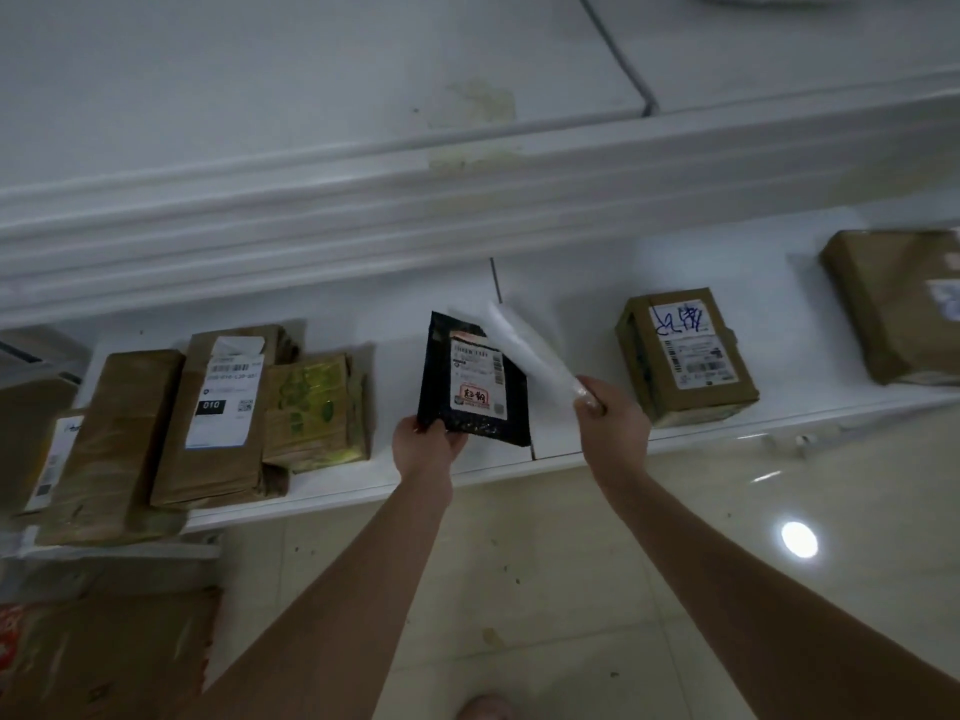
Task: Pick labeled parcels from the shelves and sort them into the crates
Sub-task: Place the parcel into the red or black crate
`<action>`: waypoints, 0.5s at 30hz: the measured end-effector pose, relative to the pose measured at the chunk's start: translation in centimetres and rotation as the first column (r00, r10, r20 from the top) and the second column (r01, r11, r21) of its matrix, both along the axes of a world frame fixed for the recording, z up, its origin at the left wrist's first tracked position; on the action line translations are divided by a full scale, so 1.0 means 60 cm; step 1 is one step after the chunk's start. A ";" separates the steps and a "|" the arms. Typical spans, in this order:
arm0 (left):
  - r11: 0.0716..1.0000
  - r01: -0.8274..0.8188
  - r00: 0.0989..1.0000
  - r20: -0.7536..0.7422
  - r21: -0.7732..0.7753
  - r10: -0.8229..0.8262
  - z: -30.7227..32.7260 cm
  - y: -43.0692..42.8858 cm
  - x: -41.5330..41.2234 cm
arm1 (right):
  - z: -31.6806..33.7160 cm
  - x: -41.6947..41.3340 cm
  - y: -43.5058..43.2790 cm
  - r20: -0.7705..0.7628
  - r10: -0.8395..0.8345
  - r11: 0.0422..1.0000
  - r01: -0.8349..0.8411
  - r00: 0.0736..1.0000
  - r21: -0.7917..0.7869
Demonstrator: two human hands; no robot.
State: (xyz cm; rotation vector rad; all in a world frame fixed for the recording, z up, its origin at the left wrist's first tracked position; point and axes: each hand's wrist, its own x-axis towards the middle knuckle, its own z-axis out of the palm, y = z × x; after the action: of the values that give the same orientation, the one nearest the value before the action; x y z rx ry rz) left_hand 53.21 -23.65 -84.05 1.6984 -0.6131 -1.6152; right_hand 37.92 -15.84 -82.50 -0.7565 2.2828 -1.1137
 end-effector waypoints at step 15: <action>0.972 0.136 0.953 -0.295 0.193 -0.074 0.029 0.011 0.015 | -0.023 0.017 0.054 -0.239 0.349 0.934 -0.358 0.906 0.005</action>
State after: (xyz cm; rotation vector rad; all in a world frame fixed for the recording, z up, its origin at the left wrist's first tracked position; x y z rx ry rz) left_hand 54.13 -22.99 -82.28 1.5563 -0.4048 -2.0188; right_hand 38.91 -12.60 -83.91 -1.3215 2.1905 -0.9394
